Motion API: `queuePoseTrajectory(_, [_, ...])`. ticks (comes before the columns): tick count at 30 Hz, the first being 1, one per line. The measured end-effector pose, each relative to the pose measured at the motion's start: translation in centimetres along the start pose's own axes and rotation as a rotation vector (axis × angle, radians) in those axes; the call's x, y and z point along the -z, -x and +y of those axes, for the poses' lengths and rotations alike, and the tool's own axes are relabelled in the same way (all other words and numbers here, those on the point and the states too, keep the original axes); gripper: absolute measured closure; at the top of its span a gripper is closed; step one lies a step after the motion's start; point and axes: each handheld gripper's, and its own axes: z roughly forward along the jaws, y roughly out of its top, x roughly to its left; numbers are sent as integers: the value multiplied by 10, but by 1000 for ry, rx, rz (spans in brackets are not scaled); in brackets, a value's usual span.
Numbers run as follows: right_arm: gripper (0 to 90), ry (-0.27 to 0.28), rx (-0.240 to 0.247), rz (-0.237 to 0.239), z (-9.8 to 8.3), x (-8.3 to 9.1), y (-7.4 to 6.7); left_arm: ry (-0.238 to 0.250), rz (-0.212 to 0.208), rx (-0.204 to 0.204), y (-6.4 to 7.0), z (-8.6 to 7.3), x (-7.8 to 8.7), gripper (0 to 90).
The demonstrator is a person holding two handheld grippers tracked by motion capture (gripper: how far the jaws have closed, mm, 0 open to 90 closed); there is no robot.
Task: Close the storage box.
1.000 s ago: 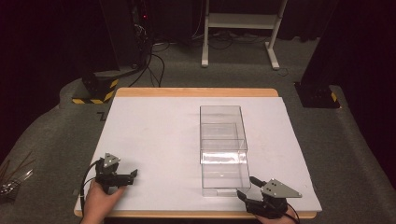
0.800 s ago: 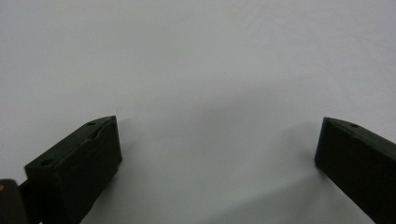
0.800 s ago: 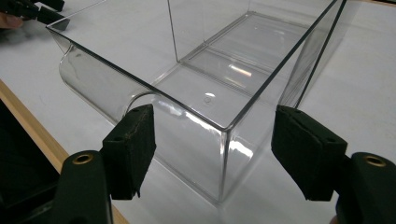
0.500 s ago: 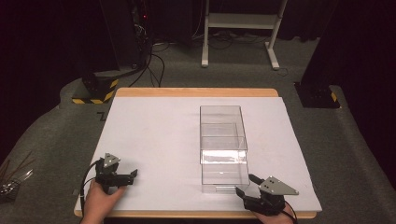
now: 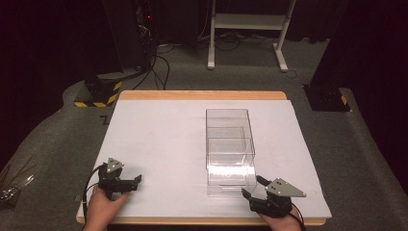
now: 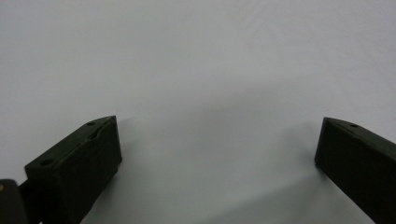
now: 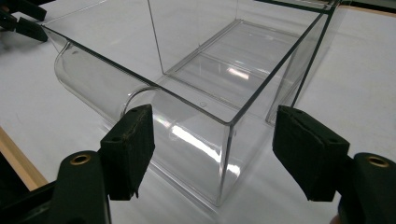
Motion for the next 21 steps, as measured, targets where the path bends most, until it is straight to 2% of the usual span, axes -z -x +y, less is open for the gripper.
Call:
queuePoseTrajectory(9, [281, 4, 1, -33, 3, -7, 5, 0, -1, 3, 0, 0, 0, 6])
queuePoseTrajectory(21, [254, 8, 6, -50, 6, -13, 9, 1, -1, 3, 0, 0, 0, 6])
